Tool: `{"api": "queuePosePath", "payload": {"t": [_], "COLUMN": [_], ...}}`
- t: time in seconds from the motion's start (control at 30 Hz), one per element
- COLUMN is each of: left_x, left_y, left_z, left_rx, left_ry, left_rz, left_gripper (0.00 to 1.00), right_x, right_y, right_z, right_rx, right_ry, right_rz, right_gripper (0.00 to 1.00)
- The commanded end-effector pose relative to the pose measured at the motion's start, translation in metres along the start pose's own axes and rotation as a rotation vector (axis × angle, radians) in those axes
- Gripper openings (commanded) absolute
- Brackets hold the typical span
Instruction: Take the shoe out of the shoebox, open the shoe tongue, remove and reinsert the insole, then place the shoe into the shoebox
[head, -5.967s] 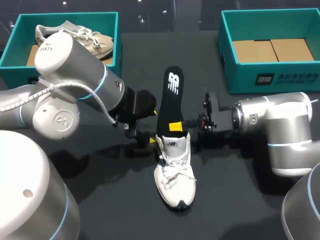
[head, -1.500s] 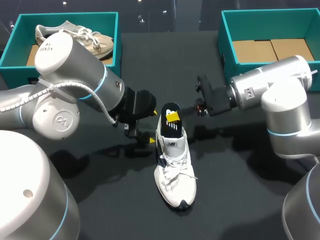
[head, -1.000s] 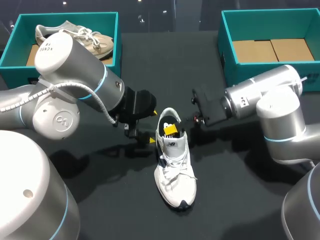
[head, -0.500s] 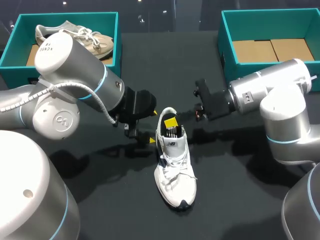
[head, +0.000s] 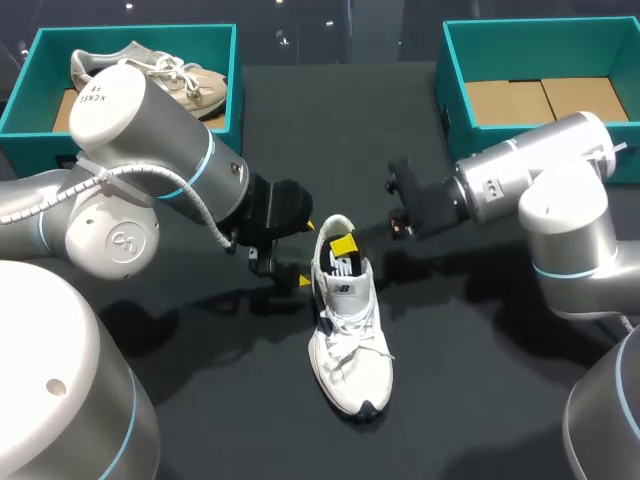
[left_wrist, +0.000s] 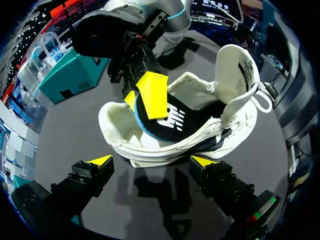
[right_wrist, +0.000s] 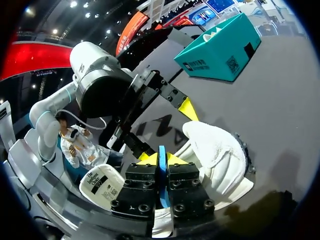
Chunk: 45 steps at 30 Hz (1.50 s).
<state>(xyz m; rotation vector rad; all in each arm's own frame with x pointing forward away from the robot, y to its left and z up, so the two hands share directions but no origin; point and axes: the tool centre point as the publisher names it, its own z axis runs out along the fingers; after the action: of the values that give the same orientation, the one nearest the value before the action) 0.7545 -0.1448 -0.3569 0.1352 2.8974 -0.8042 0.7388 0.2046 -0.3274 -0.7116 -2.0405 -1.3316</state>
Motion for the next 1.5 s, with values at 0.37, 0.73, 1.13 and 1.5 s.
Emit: {"api": "queuePosePath", "payload": {"t": [0.37,0.73,1.13,1.5], "left_x": [0.001,-0.003,-0.012,-0.022], "left_y": [0.001,0.009,0.039,0.074], "left_z": [0.000,-0.013,-0.041,-0.075], "left_rx": [0.002,-0.008,-0.051,-0.097], "left_ry": [-0.001,-0.013,-0.020,-0.017], "left_rz": [0.001,0.018,0.023,0.047], "left_gripper": [1.00,1.00,1.00,1.00], "right_x": [0.013,0.012,-0.002,0.004], "right_y": [-0.007,0.000,-0.006,-0.007], "right_z": [0.000,-0.026,-0.056,-0.097], "right_rx": [-0.013,0.003,0.012,0.085], "right_ry": [-0.048,-0.116,-0.194,-0.333], "right_rz": [0.002,-0.006,0.078,0.173], "right_gripper": [0.31,0.39,0.38,0.38]}}
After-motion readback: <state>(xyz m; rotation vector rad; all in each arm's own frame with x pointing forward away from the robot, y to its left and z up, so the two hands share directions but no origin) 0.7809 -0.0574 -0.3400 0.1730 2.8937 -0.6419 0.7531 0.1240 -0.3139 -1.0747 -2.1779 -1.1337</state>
